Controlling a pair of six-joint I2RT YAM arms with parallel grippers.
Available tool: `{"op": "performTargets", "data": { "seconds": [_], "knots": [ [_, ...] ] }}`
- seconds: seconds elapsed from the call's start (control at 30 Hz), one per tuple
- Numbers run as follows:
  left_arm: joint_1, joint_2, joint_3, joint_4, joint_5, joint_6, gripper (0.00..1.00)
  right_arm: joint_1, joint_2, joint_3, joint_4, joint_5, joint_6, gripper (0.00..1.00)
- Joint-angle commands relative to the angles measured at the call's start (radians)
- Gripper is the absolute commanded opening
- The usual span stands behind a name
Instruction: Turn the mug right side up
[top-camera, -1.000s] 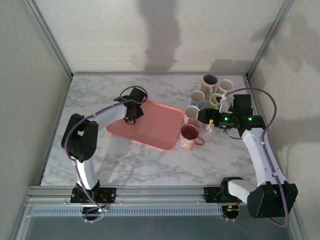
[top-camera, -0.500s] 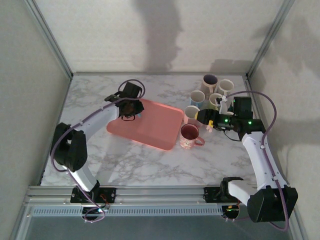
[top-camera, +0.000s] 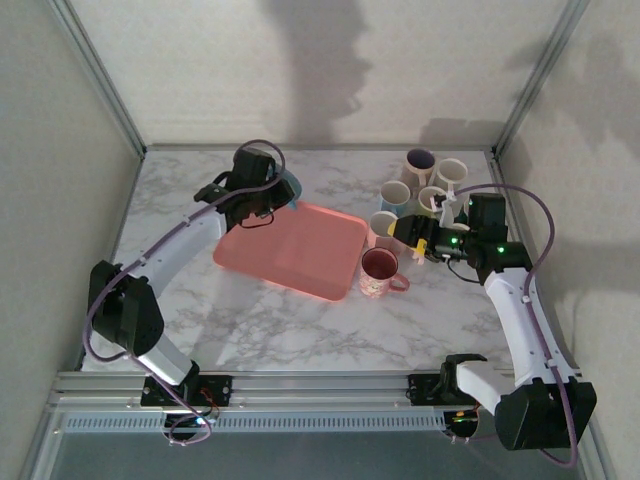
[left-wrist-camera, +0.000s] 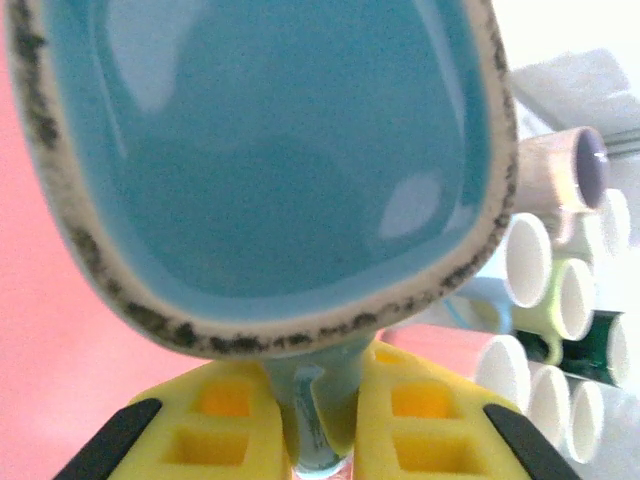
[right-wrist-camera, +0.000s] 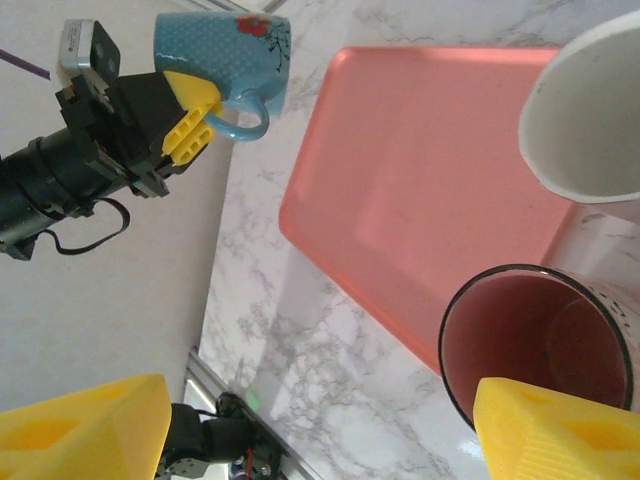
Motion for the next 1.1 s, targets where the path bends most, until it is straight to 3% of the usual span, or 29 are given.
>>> {"op": "performTargets", "data": {
  "seconds": [0.0,0.3,0.53,0.83,1.07],
  "knots": [
    [0.007,-0.08,0.023,0.173,0.078,-0.072,0.0,-0.007,-0.022,-0.014,0.071,-0.06,0.065,0.8],
    [-0.025,-0.139,-0.11,0.496,0.23,-0.183,0.0,-0.004,-0.041,-0.092,0.322,-0.159,0.292,0.83],
    [-0.058,-0.145,-0.166,0.693,0.286,-0.236,0.0,0.021,-0.027,-0.175,0.635,-0.211,0.532,0.84],
    [-0.093,-0.135,-0.249,0.986,0.311,-0.348,0.0,0.095,-0.007,-0.249,1.021,-0.149,0.794,0.83],
    [-0.125,-0.112,-0.234,1.059,0.313,-0.369,0.0,0.161,0.078,-0.245,1.256,-0.084,0.944,0.82]
  ]
}}
